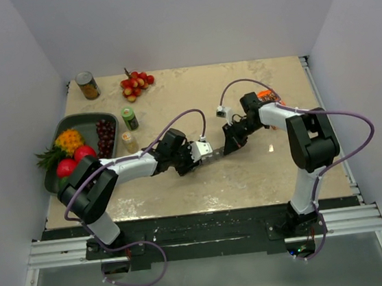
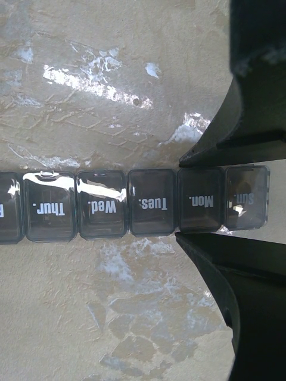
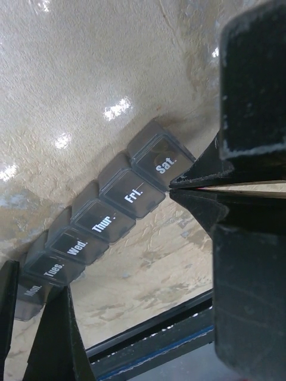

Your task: Sort the pills into containers

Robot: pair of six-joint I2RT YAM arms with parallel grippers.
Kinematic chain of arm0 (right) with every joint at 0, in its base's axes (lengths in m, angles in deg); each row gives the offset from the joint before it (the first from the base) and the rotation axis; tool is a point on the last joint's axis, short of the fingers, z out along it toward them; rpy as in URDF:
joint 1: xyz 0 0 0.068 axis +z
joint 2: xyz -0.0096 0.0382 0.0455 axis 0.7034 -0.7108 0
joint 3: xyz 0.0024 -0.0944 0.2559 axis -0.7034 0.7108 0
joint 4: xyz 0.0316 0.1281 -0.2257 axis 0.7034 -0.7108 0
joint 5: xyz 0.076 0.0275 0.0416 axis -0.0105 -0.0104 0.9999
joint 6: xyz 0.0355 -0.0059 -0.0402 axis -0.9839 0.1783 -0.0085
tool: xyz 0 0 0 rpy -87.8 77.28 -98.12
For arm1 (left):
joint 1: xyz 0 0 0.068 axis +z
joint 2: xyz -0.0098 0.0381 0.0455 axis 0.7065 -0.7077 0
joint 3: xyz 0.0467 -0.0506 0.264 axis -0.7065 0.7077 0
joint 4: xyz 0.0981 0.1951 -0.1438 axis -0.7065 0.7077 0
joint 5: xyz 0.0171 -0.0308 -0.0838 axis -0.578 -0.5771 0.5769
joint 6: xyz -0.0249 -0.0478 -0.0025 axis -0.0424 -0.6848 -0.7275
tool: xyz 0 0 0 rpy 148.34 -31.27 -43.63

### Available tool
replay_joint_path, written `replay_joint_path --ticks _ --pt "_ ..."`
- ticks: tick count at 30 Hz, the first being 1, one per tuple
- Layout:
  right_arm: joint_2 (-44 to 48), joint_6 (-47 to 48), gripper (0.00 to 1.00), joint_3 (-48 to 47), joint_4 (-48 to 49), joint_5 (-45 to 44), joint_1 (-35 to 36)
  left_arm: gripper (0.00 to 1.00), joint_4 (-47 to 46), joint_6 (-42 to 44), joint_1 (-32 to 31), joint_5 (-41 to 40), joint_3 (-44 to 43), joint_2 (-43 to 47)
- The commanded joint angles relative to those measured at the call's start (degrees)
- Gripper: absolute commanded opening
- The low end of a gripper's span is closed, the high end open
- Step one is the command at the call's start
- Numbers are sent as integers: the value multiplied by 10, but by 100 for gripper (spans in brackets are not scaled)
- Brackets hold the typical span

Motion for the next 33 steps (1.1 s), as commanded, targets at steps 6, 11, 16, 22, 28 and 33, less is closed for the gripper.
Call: replay_joint_path --ticks 6,11,16,22,28,33 --pt "64 35 5 -39 -21 3 4 25 30 -16 -1 -7 -6 -19" --pt "85 35 6 -54 -29 26 5 25 30 -16 -1 -5 -6 -22" --pt "56 20 5 -28 -1 6 5 25 33 -19 -2 -4 -8 -25" --pt "-34 -7 4 -15 27 -67 9 23 39 -19 -1 3 -13 -30" --pt "-29 -10 3 -14 33 -72 6 22 39 -19 -1 5 -12 -30" --pt "19 34 5 -39 -19 5 2 23 39 -24 -2 0 -15 -31"
